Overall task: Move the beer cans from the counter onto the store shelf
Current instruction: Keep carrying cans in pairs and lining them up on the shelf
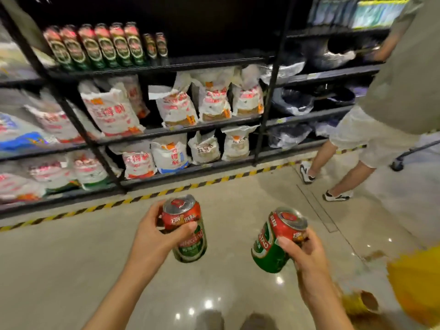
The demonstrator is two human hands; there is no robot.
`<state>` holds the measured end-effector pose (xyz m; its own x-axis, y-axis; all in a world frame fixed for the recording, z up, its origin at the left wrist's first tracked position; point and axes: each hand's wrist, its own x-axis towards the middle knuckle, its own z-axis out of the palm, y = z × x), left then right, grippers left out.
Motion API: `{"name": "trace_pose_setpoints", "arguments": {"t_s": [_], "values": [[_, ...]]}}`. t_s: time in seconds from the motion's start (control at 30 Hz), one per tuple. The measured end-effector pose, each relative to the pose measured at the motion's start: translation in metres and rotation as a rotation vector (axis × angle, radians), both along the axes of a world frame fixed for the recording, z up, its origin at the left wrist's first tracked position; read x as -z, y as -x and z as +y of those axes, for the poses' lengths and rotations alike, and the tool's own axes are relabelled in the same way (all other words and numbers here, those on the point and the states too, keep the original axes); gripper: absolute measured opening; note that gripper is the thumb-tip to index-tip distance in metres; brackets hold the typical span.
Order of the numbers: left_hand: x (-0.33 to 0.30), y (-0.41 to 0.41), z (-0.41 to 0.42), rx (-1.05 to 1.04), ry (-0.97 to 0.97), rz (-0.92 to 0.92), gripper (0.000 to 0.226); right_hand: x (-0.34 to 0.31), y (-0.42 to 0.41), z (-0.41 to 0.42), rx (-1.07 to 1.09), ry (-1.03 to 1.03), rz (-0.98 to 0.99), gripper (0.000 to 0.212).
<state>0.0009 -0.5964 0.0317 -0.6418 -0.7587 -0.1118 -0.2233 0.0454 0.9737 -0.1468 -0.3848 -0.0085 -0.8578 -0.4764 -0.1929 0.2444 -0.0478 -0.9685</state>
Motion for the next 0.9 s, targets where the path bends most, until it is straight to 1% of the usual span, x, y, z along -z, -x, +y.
{"name": "trace_pose_setpoints", "arguments": {"t_s": [0.07,0.17,0.3,0.4,0.53,0.67,0.77,0.8,0.87,0.9], "values": [[0.002,0.004,-0.02,-0.073,-0.015,0.01,0.044,0.001,0.013,-0.027,-0.047,-0.025,0.008,0.097],[0.006,0.022,-0.045,-0.158,-0.053,0.018,0.044,0.003,0.04,-0.063,-0.111,-0.019,0.002,0.083],[0.004,0.067,-0.083,-0.207,-0.049,0.021,0.049,0.003,0.09,-0.118,-0.152,-0.023,0.02,0.077],[-0.001,0.108,-0.116,-0.264,-0.042,0.029,0.049,-0.005,0.133,-0.161,-0.175,-0.014,0.044,0.076],[-0.015,0.16,-0.161,-0.324,-0.045,0.071,0.044,-0.018,0.191,-0.213,-0.222,0.002,0.054,0.085],[-0.021,0.197,-0.201,-0.399,-0.052,0.112,0.044,-0.024,0.241,-0.267,-0.289,0.007,0.079,0.074],[-0.02,0.216,-0.229,-0.464,-0.053,0.101,0.047,-0.023,0.268,-0.304,-0.3,0.003,0.085,0.06],[-0.021,0.222,-0.239,-0.485,-0.057,0.092,0.048,-0.024,0.275,-0.315,-0.309,-0.003,0.083,0.061],[-0.022,0.234,-0.259,-0.512,-0.057,0.083,0.048,-0.024,0.287,-0.337,-0.333,-0.021,0.079,0.071],[-0.021,0.24,-0.271,-0.522,-0.056,0.081,0.048,-0.025,0.292,-0.349,-0.345,-0.028,0.075,0.072]]}}
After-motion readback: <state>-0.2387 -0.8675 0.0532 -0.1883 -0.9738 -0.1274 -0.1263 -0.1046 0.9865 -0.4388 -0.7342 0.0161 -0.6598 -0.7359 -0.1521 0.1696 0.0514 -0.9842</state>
